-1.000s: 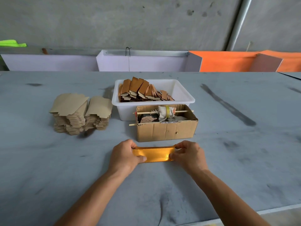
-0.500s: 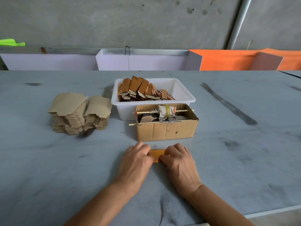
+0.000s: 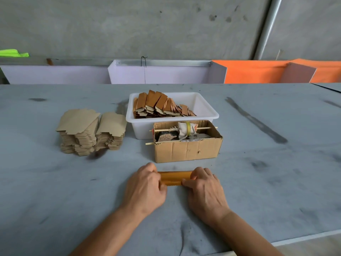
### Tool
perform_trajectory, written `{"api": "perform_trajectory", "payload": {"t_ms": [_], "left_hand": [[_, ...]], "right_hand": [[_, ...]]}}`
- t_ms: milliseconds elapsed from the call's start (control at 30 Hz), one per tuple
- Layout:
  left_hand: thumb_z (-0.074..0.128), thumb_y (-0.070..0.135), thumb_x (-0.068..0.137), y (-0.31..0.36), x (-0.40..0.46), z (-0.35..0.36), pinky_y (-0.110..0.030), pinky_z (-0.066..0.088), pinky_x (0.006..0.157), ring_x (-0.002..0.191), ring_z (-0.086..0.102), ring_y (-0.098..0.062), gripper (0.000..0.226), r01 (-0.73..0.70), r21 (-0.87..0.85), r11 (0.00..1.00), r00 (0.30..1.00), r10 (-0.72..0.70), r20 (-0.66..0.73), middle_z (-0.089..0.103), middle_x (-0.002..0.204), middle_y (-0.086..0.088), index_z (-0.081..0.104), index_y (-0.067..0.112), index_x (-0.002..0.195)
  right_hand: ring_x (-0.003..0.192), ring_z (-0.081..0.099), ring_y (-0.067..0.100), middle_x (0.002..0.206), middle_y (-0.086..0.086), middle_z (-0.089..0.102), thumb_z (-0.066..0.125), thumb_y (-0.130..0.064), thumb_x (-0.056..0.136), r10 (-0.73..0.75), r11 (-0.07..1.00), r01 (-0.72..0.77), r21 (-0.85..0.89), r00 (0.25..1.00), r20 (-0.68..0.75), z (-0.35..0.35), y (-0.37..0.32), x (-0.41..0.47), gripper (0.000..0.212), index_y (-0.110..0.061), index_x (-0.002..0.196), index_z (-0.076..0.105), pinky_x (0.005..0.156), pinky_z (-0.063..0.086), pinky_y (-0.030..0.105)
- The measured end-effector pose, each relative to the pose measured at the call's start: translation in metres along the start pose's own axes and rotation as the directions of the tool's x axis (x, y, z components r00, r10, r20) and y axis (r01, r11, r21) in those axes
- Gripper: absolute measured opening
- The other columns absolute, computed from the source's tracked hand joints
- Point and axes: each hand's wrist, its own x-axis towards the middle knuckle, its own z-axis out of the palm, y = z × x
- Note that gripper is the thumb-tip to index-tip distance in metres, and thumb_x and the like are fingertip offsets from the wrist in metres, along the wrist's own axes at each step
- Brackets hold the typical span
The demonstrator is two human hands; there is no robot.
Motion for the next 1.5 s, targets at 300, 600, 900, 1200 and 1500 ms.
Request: {"api": "perform_trajectory", "payload": {"t_ms": [300,600,900,1200,1500], "left_hand": [[0.069,0.037,0.082,-0.013,0.033,0.001,-0.025,0.043,0.082,0.102,0.052,-0.013,0.033,0.097,-0.156,0.983,0.976,-0.064,0.208,0.053,0.106,0.005,0.059,0.021,0.109],[0.073,0.03,0.079,-0.012,0.039,-0.006,-0.033,0.048,0.081,0.089,0.054,-0.013,0.018,0.152,-0.229,0.961,0.949,-0.078,0.304,0.053,0.092,0.007,0.055,0.026,0.078],[0.07,0.02,0.082,-0.012,0.029,-0.008,-0.029,0.049,0.079,0.085,0.062,-0.012,0.018,0.104,-0.397,0.912,0.975,-0.014,0.222,0.067,0.09,0.005,0.067,0.019,0.1],[0.077,0.021,0.073,-0.005,0.029,-0.01,-0.016,0.043,0.073,0.086,0.052,-0.005,0.043,0.168,-0.411,0.896,0.953,-0.041,0.3,0.057,0.103,0.01,0.055,0.024,0.11],[0.083,0.026,0.063,-0.002,0.029,-0.011,-0.022,0.05,0.072,0.077,0.06,-0.003,0.039,0.186,-0.472,0.862,0.939,-0.014,0.343,0.063,0.084,0.013,0.065,0.027,0.097]], "right_hand": [[0.09,0.055,0.02,0.104,-0.002,0.051,0.063,-0.023,0.084,0.19,0.937,-0.203,0.285,0.979,0.071,-0.003,0.012,0.026,0.018,-0.021,0.101,0.068,0.076,0.047,0.027],[0.098,0.034,0.012,0.111,-0.002,0.051,0.062,-0.029,0.087,-0.018,0.979,-0.027,0.201,0.976,0.216,-0.008,0.017,0.046,0.028,-0.029,0.115,0.063,0.082,0.038,0.025],[0.082,0.053,0.018,0.093,-0.001,0.049,0.064,-0.006,0.084,-0.004,0.9,-0.018,0.435,0.999,0.05,-0.009,0.017,0.032,0.014,-0.012,0.095,0.069,0.069,0.045,0.022],[0.084,0.051,0.019,0.093,0.002,0.055,0.065,0.002,0.081,-0.021,0.859,0.044,0.51,0.999,-0.05,-0.01,0.018,0.026,0.015,-0.01,0.09,0.064,0.075,0.046,0.03],[0.101,0.052,0.021,0.107,0.001,0.054,0.067,0.001,0.079,0.029,0.841,0.072,0.536,0.984,-0.177,-0.003,0.018,0.016,0.014,-0.011,0.078,0.059,0.083,0.048,0.043]]}}
